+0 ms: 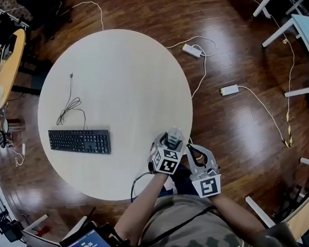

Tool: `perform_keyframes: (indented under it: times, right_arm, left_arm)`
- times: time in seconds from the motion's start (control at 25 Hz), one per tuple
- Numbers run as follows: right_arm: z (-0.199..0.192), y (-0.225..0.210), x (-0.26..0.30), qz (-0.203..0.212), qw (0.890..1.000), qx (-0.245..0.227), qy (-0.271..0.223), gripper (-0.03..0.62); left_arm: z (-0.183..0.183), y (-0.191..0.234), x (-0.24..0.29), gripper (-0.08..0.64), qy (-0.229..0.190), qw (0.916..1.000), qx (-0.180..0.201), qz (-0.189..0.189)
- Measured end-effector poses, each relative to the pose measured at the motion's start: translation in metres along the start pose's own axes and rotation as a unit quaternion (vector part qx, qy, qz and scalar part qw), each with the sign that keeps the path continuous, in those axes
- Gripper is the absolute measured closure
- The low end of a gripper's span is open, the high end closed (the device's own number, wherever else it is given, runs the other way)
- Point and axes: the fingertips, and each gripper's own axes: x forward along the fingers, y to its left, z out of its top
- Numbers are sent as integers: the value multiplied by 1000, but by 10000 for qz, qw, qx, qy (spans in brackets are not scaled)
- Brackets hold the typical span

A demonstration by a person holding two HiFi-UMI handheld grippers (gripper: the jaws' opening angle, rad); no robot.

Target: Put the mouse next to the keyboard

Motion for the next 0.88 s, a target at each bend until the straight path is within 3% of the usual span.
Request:
perform_keyframes:
  times: [0.36, 0.6, 0.88]
  right_arm:
    - [-3, -5, 2, 0, 10000, -18, 81, 588]
    - [6, -4, 0, 41, 10000, -10, 26, 588]
    - [27, 0, 6, 81, 9993, 184, -315, 588]
  left_arm:
    - [18, -1, -8, 233, -274, 9987, 434, 3]
    - [18, 2, -32, 235, -511, 9984, 170, 150]
    - [43, 17, -89, 239, -1428, 9882, -183, 514]
